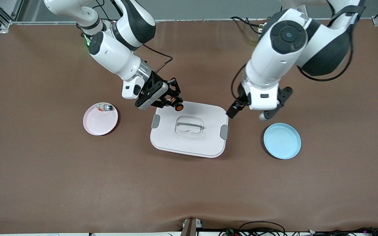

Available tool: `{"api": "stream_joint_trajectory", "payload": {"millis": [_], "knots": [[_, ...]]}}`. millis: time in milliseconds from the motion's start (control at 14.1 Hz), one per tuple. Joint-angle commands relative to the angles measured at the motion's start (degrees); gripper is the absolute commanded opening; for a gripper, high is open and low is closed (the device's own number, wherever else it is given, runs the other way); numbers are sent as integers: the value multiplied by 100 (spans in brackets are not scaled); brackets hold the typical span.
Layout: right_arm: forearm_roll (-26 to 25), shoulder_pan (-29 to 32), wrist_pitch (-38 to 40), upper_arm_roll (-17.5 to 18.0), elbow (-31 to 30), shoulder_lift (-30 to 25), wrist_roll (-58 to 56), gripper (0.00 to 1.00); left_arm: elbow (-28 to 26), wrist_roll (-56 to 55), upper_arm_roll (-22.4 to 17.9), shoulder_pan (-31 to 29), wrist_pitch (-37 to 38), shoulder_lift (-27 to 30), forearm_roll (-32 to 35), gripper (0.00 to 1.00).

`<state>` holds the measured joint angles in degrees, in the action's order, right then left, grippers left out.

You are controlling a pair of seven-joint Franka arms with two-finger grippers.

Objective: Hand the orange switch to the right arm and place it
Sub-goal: 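Grasp the switch with the right gripper while the left gripper opens, then carry the switch to the pink plate while the left gripper withdraws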

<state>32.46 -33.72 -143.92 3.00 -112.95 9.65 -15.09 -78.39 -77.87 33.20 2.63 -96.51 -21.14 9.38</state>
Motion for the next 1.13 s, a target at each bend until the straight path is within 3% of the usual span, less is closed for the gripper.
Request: {"api": "stream_joint_trajectory", "payload": {"millis": [0, 212, 354, 566, 849, 1062], "knots": [[-1238, 461, 827, 52, 89, -51, -545, 0, -71, 1112, 11, -567, 508, 276, 126, 100], [-1795, 1032, 1793, 43, 80, -60, -2018, 0, -80, 2796, 20, -1315, 1053, 496, 126, 100], [-1997, 1357, 2016, 43, 19, -78, -3083, 0, -80, 4142, 20, -1877, 1125, 601, 117, 100], [-2787, 1719, 2122, 43, -122, -139, -3797, 0, -45, 5095, 2, -2476, 1213, 654, 126, 100], [-3263, 2219, 1632, 43, -595, -148, -4938, 0, -45, 6142, 2, -2776, 1213, 908, 134, 100], [-3273, 2737, 482, 43, -1289, -122, -6081, 0, -71, 6755, -15, -2794, 1370, 1286, 371, 100]]}}
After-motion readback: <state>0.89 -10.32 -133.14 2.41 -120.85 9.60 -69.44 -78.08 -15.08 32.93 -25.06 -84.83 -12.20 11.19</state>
